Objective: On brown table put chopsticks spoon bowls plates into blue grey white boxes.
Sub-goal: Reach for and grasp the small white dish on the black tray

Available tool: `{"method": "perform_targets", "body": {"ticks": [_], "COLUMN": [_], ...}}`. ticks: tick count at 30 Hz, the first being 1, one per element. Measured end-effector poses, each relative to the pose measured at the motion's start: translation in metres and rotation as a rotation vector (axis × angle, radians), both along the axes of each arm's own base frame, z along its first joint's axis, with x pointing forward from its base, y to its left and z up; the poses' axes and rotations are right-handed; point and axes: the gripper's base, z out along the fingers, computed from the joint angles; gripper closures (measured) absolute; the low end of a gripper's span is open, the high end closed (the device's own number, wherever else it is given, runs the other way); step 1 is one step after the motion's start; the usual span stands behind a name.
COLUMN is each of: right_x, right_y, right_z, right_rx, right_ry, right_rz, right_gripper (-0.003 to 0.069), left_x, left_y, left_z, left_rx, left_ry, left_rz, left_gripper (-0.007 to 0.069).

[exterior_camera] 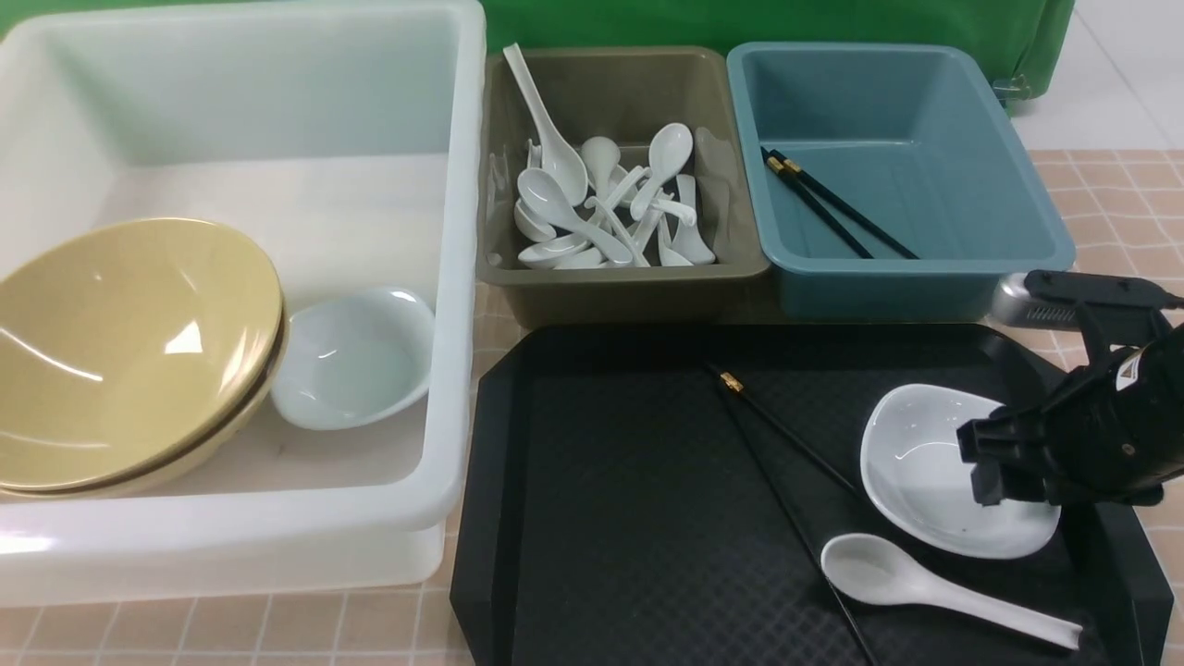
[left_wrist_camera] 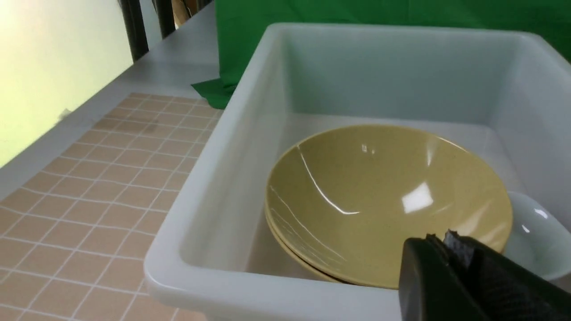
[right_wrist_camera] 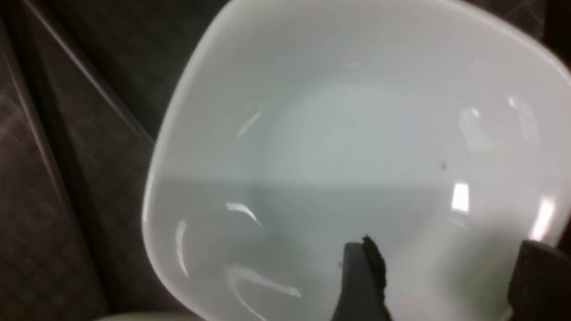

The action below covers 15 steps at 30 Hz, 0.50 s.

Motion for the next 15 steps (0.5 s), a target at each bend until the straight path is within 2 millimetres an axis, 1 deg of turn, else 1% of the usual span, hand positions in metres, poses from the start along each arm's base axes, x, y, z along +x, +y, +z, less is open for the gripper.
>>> {"method": "perform_targets", "body": {"ticks": [2,4,6,12,15], "right_x": [-0.001,-0.002,-0.002,0.0,0.007], "right_y": [-0.001,-0.002,-0.003,-0.003,-0.002], "right_z": [0.001,0.0,0.0,-0.001,-0.014], "right_rx": [-0.015,-0.024,-0.021,-0.002,0.014], "right_ry": [0.008,0.018,0.021,0.01,0.027], "right_rz": [0.005,-0.001,-0.017,-0.071,-0.128], "right_gripper": [0.0188,0.0188,0.0188,0.0188,0.0188], "left_x": [0.001,0.006,0.01,0.011,0.011], "left_y": [0.0,-0.002,-0.003,-0.004,-0.004], "left_z": [-0.004,-0.015,-0.019,-0.018,-0.018], "left_rx": [0.007,0.027,0.044,0.058,0.058], "left_ry": [0.002,0.023,0.015,-0.009,-0.009], "left_rz": [0.001,-0.007,-0.02,-0.029,-0.029], "left_gripper": [0.0622,0.0622,0.0622,0.0622,0.0622]}}
